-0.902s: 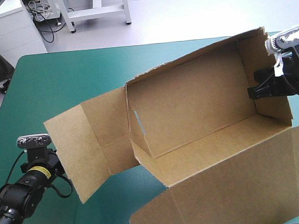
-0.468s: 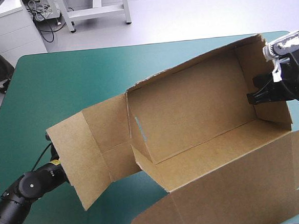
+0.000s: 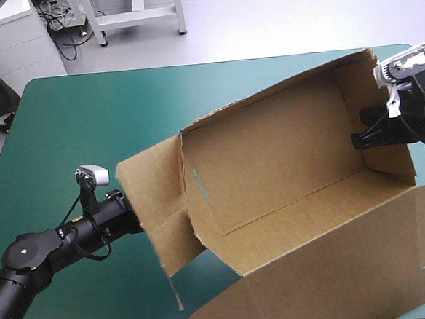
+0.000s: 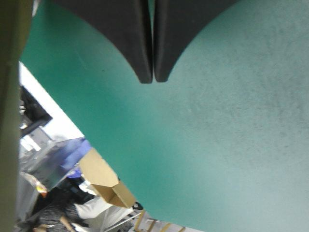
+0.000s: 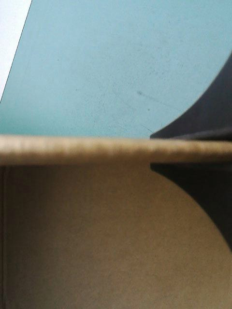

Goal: Fold the box

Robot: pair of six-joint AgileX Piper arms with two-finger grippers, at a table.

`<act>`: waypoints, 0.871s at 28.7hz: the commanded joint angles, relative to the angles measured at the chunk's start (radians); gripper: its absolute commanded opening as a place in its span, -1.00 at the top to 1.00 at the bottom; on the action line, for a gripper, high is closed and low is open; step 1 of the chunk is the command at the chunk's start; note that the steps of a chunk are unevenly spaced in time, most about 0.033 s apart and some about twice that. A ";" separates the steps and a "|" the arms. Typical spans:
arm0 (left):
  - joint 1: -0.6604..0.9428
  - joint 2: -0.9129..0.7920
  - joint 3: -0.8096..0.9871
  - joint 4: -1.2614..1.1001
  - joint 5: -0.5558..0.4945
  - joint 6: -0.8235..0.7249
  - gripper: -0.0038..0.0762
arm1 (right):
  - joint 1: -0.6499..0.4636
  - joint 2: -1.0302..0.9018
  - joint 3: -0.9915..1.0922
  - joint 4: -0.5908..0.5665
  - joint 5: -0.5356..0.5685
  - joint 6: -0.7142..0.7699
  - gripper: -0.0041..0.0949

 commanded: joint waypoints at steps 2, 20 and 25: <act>0.000 -0.008 -0.055 -0.139 0.093 0.016 0.92 | -0.004 -0.019 -0.023 0.043 -0.073 0.006 0.96; 0.000 -0.008 -0.175 -0.353 0.335 0.122 0.58 | -0.004 -0.007 -0.023 0.054 -0.141 0.011 0.96; 0.000 -0.008 -0.214 -0.353 0.360 0.138 -0.22 | -0.004 -0.007 -0.023 0.058 -0.167 0.014 0.96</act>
